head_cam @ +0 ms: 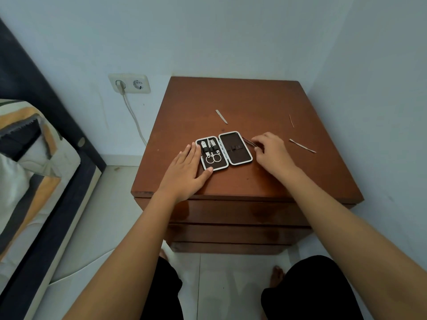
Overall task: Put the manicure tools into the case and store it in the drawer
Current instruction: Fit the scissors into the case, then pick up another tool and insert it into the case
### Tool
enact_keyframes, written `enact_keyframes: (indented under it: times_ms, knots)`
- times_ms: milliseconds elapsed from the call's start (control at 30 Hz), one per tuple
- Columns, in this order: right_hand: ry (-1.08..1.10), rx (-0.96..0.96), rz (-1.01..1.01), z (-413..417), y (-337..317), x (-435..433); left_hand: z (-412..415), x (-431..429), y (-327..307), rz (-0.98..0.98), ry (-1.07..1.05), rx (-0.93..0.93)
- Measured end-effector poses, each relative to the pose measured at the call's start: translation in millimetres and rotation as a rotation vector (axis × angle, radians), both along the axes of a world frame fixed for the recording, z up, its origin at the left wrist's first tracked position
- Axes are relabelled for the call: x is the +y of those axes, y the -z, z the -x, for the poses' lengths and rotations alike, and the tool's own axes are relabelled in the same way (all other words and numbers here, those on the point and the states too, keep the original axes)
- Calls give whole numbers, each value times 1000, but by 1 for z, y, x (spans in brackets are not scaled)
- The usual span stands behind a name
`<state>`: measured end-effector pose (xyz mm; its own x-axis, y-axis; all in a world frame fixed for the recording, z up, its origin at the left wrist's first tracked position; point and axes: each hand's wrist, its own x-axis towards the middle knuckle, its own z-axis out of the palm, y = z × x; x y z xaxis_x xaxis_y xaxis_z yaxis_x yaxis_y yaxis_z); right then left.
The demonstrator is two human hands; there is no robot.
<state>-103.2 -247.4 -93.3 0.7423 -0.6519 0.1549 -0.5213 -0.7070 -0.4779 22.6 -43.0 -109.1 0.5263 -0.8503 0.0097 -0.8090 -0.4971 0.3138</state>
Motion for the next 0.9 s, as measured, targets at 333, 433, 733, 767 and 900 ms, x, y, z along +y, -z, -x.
enact_keyframes:
  times_ms: [333, 433, 733, 767, 900]
  knots:
    - [102, -284, -294, -23, -28, -3, 1, 1, -2, 28, -6, -3]
    - [0, -326, -324, -32, -33, 4, 2, 1, -2, 29, -3, 1]
    - [-133, -245, -387, -54, -28, 3, 1, 1, -1, 38, -6, -1]
    - [-138, -230, -392, -55, -27, 2, 1, 1, -1, 39, -7, -1]
    - [-192, -84, -338, -59, -25, -2, 0, 0, 0, 48, -6, -8]
